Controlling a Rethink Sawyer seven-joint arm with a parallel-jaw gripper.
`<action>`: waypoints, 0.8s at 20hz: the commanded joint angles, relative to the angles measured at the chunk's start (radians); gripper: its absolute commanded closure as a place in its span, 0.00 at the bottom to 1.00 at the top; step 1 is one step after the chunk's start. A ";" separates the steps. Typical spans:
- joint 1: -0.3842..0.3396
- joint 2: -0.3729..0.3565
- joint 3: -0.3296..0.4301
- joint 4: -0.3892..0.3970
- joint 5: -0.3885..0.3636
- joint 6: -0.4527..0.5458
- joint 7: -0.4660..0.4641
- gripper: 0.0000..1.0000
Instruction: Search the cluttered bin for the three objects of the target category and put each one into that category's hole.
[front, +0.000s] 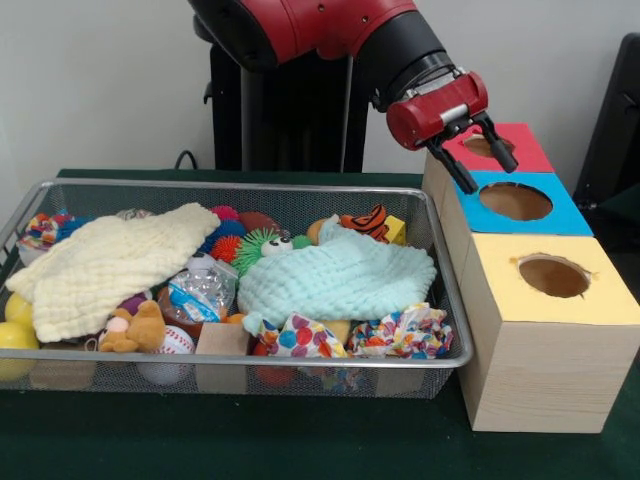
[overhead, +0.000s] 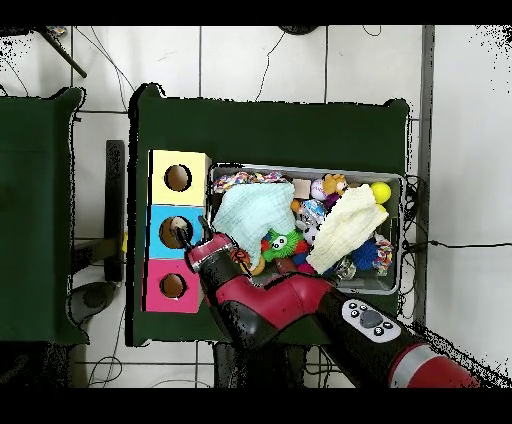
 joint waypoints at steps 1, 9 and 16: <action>-0.023 0.021 -0.051 -0.080 0.039 -0.087 0.189 0.00; -0.035 0.058 -0.063 -0.084 0.048 -0.176 0.203 0.00; 0.025 0.061 -0.198 -0.084 0.223 -0.223 0.169 0.00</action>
